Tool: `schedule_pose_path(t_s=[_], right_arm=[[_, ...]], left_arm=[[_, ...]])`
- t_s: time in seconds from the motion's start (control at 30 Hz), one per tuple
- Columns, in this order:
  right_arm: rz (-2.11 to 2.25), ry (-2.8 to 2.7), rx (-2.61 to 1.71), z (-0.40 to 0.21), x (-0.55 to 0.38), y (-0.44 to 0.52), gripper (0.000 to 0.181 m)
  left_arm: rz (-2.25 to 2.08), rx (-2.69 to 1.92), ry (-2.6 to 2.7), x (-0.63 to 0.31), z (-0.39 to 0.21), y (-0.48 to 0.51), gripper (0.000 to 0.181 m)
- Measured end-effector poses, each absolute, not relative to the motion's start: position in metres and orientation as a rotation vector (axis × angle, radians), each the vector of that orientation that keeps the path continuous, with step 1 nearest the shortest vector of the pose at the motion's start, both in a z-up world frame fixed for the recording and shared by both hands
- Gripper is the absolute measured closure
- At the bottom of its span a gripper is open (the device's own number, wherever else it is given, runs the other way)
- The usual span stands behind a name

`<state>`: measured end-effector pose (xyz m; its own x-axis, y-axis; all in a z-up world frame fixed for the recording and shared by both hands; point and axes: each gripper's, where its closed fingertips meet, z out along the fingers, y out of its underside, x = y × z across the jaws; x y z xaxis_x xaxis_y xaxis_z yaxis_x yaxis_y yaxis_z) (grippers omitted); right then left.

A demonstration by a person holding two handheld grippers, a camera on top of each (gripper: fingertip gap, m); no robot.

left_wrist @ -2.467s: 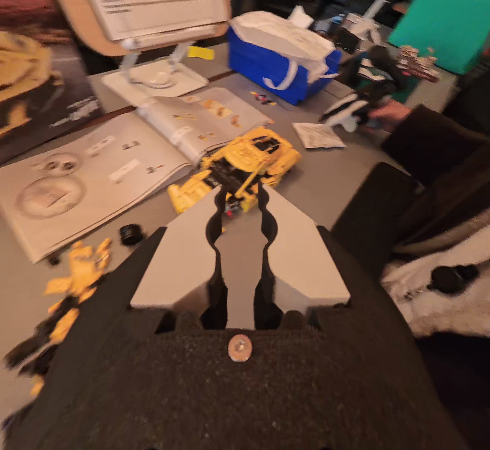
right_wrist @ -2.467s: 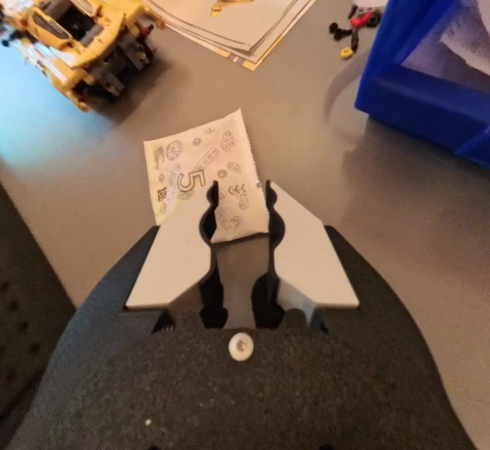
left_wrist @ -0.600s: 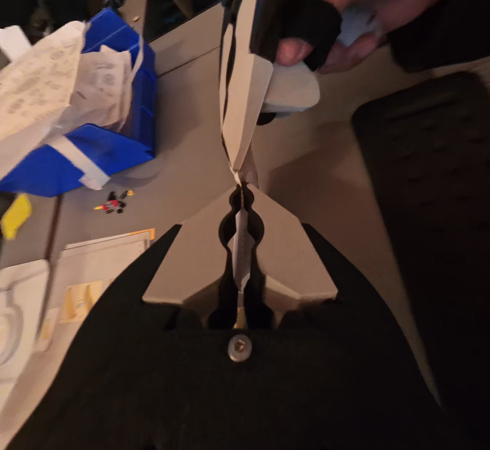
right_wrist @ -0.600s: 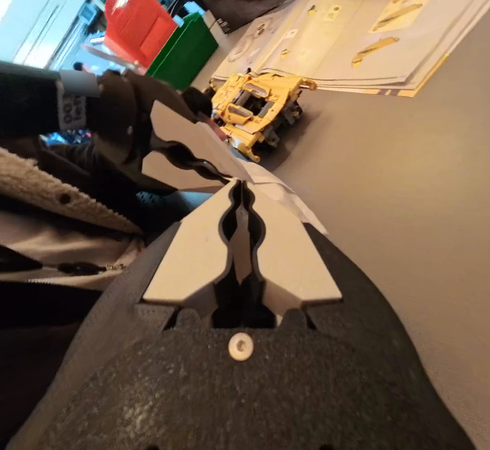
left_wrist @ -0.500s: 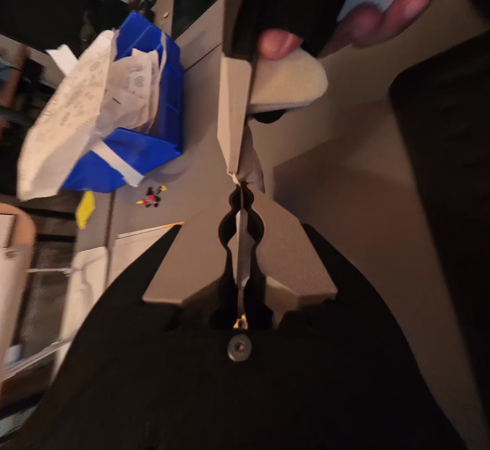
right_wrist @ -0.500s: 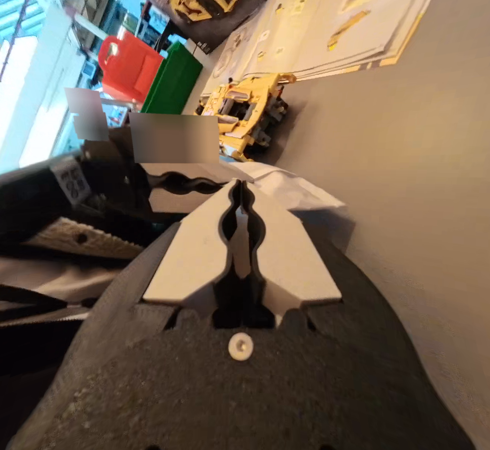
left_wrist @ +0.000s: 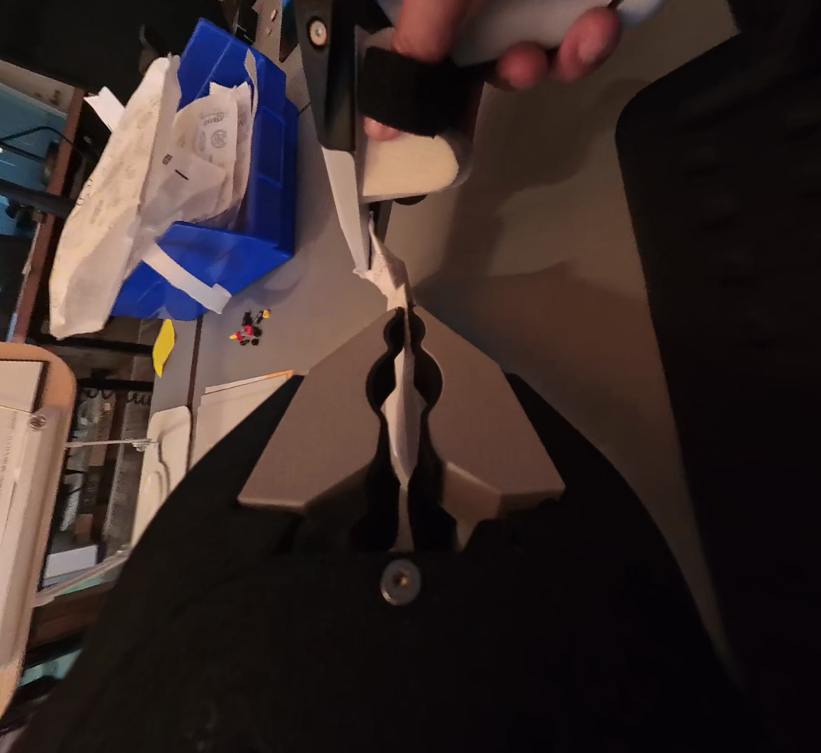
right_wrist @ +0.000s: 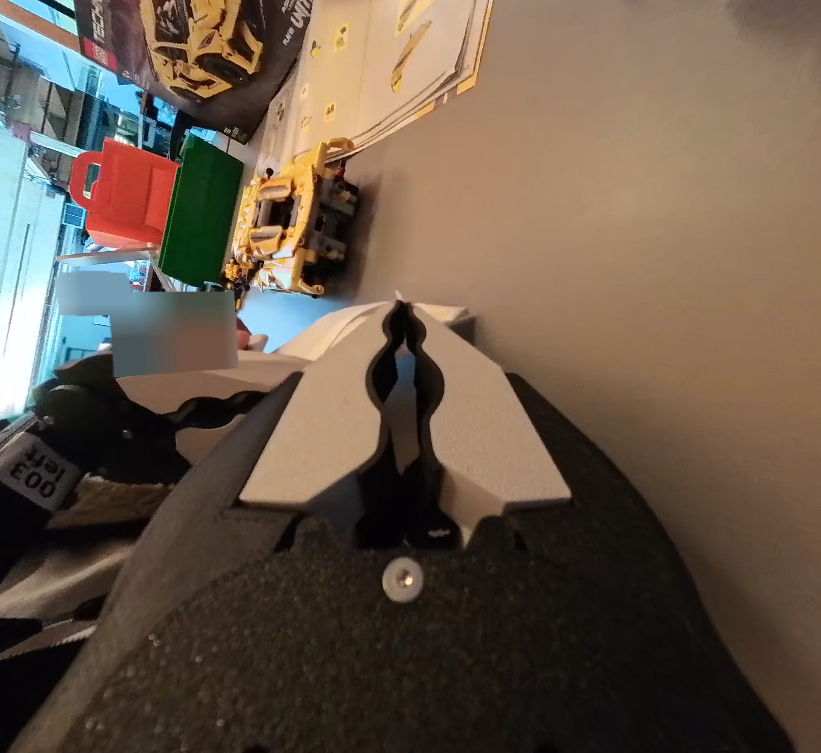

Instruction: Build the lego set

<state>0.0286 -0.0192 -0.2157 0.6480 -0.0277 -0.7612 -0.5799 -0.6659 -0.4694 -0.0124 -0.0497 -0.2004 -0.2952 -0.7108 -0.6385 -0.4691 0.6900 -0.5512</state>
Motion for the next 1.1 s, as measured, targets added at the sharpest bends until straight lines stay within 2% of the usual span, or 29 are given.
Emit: schedule_pose_path(t_s=[0.53, 1.1], right_arm=[[0.937, 0.543, -2.110, -0.228, 0.055, -0.002, 0.181], [0.594, 0.499, -2.251, -0.256, 0.107, 0.039, 0.181]], left_arm=[[-0.442, -1.063, 1.941, -0.023, -0.201, -0.055, 0.181], [-0.468, -1.191, 1.920, -0.031, -0.207, -0.046, 0.181]])
